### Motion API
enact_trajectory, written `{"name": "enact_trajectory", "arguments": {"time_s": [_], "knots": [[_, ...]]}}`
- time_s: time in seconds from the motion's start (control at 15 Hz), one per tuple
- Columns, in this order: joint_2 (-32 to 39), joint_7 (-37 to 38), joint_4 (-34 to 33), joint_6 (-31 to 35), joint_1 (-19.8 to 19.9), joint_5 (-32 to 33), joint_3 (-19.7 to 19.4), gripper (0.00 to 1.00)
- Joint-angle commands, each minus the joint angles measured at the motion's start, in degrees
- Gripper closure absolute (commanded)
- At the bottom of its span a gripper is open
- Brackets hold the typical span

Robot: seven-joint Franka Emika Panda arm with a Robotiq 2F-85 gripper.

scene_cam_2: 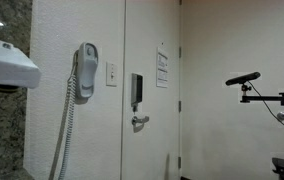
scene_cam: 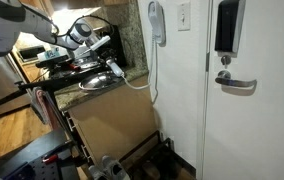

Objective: Unhang the phone receiver, put it on the counter, and then press the button of the thing on the wall

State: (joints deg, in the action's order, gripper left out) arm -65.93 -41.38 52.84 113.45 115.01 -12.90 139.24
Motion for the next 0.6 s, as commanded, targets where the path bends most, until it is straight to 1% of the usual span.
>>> {"name": "enact_trajectory", "arguments": {"time_s": [0.0,0.27,0.53], "knots": [[-2.65,-5.83,-6.64,-3.83,1.74,-2.32,-0.08,0.62],[-4.64,-12.86,-9.39,-4.43,3.32,-6.01,1.25,0.62],[-6.36,-15.79,-11.47,-7.50,4.64,-8.20,1.49,0.62]]}}
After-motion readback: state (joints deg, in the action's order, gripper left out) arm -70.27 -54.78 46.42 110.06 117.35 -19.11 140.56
